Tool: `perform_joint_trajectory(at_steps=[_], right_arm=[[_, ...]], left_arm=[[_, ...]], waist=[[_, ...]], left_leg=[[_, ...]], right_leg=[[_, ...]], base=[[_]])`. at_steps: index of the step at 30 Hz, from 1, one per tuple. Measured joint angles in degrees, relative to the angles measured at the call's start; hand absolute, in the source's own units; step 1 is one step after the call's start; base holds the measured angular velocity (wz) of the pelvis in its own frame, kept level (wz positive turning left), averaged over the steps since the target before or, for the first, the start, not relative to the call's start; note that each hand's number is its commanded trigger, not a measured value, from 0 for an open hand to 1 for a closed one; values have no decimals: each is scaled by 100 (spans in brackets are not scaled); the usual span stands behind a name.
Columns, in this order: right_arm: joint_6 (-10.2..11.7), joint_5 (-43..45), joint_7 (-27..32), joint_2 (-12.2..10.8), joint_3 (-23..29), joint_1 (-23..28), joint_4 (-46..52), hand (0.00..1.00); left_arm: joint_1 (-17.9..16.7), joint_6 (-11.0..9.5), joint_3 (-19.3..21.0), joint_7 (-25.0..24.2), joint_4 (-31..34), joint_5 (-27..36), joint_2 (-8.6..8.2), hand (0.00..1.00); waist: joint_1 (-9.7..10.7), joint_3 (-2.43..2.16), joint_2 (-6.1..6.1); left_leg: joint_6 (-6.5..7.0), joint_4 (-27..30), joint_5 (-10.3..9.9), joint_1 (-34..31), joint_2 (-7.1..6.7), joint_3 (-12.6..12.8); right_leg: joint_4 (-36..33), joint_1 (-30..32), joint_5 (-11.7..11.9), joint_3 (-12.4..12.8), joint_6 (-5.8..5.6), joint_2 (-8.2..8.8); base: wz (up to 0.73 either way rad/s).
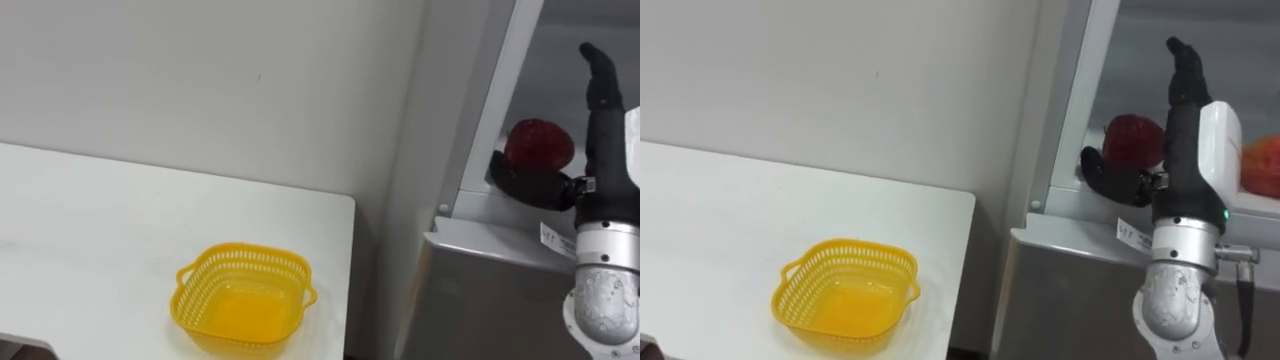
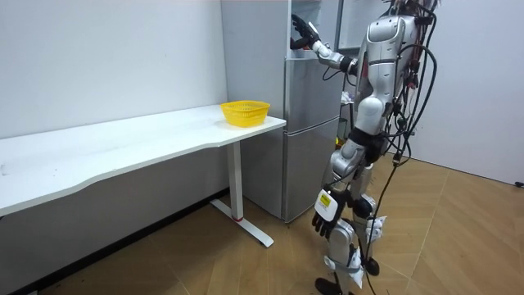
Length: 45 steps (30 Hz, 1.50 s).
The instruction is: Retrieve from the upper fridge
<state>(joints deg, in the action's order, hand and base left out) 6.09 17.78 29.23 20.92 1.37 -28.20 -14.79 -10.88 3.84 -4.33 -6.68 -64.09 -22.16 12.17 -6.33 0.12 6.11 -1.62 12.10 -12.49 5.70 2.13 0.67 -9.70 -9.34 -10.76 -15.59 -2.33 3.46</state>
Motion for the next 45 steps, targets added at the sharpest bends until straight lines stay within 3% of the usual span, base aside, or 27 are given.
perform_joint_trajectory(at_steps=[5,9,13,20,25,35,36,37,39,45], right_arm=[[3,-65,-168,136,3,0,-100,0],[-9,-485,-424,460,1,-62,-291,0],[-75,-711,-507,621,-5,-156,-302,0],[-125,-1811,-894,673,-8,-631,-1009,0],[-270,-2601,-1585,820,-16,-674,-1141,0],[-518,-2972,-2524,999,-68,-1137,-2043,0],[-611,-3057,-2643,1038,-68,-1185,-2108,13],[-651,-3142,-2750,1065,-68,-1249,-2210,62],[-757,-3208,-2888,1095,-69,-1312,-2264,100],[-936,-3257,-3169,1149,-68,-1353,-2268,100]], left_arm=[[1,-6,156,-64,2,3,1,0],[-4,-6,374,-69,22,0,2,0],[-21,-5,421,-66,147,0,39,0],[-74,6,427,-43,247,-1,45,0],[-130,174,470,-57,380,7,47,0],[-160,474,623,-74,385,3,47,0],[-172,504,640,-75,399,5,48,0],[-187,526,642,-76,408,7,48,0],[-200,598,649,-72,440,7,50,0],[-208,750,657,-48,446,7,54,0]], waist=[[-7,30,17],[-23,31,49],[-35,34,108],[-6,24,132],[-4,21,119],[4,-28,130],[6,-33,137],[8,-33,139],[20,-38,146],[24,-45,161]], left_leg=[[0,52,0,-15,-16,-65],[3,17,1,-65,-42,-116],[21,68,19,-151,-66,-117],[23,67,20,-150,-73,-98],[23,60,20,-127,-69,-102],[24,62,19,-104,-66,-100],[24,61,18,-103,-65,-102],[25,61,18,-94,-67,-102],[25,65,18,-84,-67,-107],[24,62,19,-29,-66,-95]], right_leg=[[-2,-55,-1,-40,0,11],[-6,-44,-3,-119,-2,35],[-10,59,-1,-116,0,55],[-7,69,-1,-59,1,58],[-4,45,-1,-82,0,58],[-12,-18,5,-84,11,55],[-12,-27,8,-85,15,54],[-11,-38,9,-84,16,55],[-8,-52,9,-85,17,55],[-7,-70,9,-35,17,51]], base=[[7],[7],[0],[-1],[0],[0],[0],[0],[0],[-2]])
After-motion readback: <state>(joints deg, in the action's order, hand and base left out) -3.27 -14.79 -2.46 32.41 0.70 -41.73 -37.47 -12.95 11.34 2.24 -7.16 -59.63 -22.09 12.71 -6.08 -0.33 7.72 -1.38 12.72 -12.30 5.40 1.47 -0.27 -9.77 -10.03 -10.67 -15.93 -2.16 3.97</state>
